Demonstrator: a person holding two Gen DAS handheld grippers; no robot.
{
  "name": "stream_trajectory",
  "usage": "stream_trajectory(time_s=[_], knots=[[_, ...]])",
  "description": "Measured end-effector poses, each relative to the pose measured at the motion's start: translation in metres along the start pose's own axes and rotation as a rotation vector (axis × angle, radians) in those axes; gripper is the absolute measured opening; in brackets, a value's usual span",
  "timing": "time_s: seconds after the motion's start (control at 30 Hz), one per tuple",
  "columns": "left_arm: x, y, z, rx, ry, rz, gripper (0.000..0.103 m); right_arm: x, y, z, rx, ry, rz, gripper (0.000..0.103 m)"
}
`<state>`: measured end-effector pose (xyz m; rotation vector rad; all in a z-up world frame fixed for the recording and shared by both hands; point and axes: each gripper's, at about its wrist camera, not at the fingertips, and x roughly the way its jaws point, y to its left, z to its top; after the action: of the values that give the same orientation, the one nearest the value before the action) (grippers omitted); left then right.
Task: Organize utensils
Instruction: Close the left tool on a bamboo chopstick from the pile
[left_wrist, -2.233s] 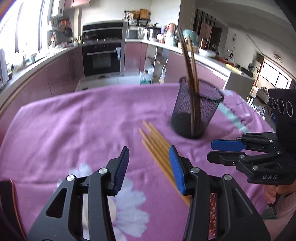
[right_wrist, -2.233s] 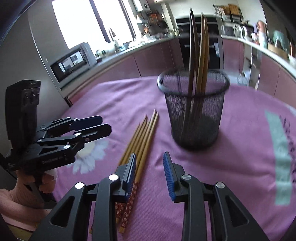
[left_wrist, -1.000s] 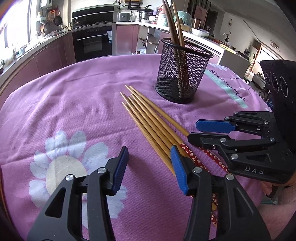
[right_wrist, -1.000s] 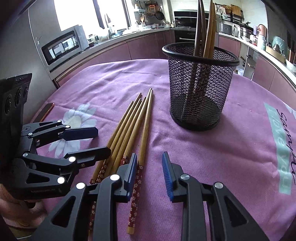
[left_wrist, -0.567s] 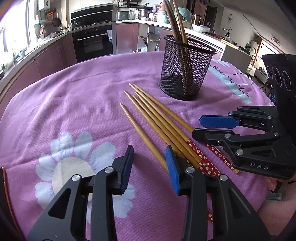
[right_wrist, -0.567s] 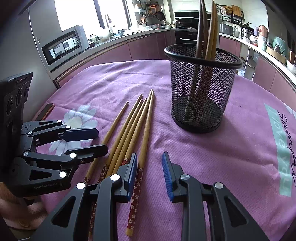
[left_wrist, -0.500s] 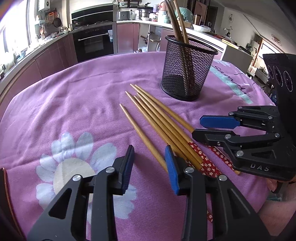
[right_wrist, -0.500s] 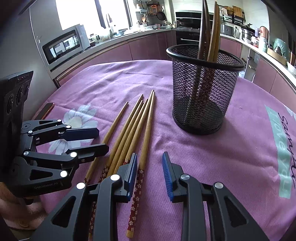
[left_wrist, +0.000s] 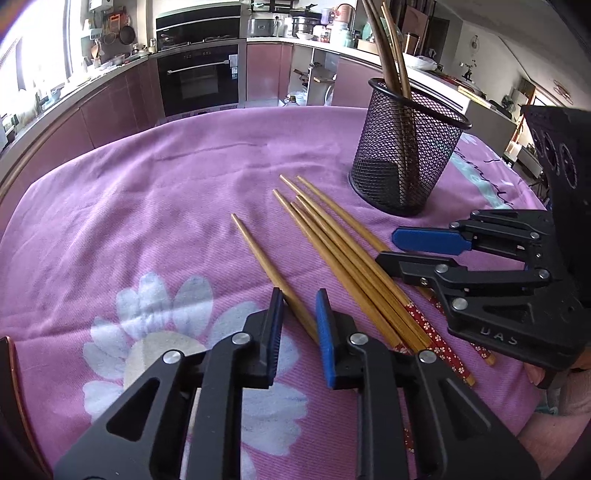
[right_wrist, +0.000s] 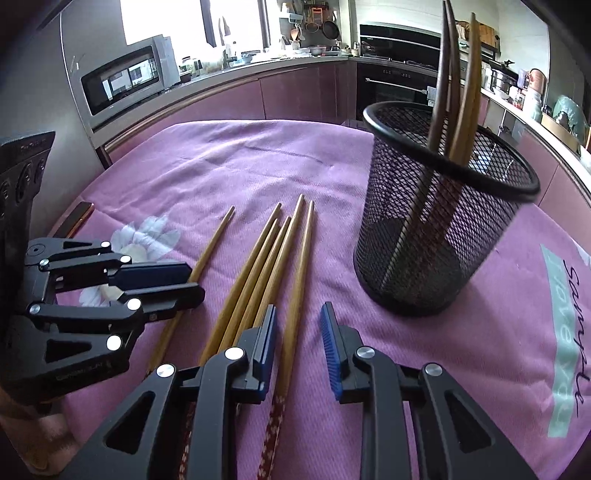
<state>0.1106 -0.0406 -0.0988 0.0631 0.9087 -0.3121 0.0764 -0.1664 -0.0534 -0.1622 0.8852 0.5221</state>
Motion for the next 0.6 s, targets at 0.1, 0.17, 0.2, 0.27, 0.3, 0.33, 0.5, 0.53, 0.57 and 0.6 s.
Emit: stream_trajectory(time_s=[0.1, 0.17, 0.2, 0.27, 0.3, 0.33, 0.5, 0.53, 0.57, 0.6], knots=[[0.001, -0.002, 0.000, 0.006, -0.003, 0.013, 0.020, 0.004, 0.000, 0.004, 0.003, -0.002, -0.002, 0.019], [0.001, -0.002, 0.001, -0.004, -0.004, 0.015, 0.018, 0.005, 0.000, 0.006, 0.008, -0.002, 0.003, 0.013], [0.001, -0.002, 0.001, -0.008, -0.005, 0.017, 0.016, 0.005, -0.001, 0.005, 0.010, -0.002, 0.005, 0.011], [0.001, -0.002, 0.002, -0.017, -0.008, 0.024, 0.015, 0.004, -0.001, 0.005, 0.018, -0.004, 0.009, 0.007], [0.001, -0.001, 0.001, -0.022, -0.009, 0.027, 0.013, 0.004, -0.001, 0.005, 0.022, -0.005, 0.011, 0.006], [0.001, -0.001, 0.001, -0.032, -0.013, 0.030, 0.012, 0.003, -0.002, 0.005, 0.029, -0.007, 0.013, 0.006], [0.000, 0.003, 0.000, -0.067, -0.020, 0.030, 0.008, -0.001, -0.006, 0.001, 0.052, -0.020, 0.016, 0.005], [0.000, 0.003, 0.000, -0.070, -0.021, 0.030, 0.008, -0.002, -0.007, 0.001, 0.055, -0.022, 0.017, 0.005], [-0.001, 0.003, -0.001, -0.072, -0.021, 0.030, 0.008, -0.005, -0.008, 0.000, 0.059, -0.027, 0.020, 0.005], [-0.002, 0.003, -0.001, -0.075, -0.022, 0.030, 0.008, -0.006, -0.008, 0.000, 0.061, -0.031, 0.022, 0.005]])
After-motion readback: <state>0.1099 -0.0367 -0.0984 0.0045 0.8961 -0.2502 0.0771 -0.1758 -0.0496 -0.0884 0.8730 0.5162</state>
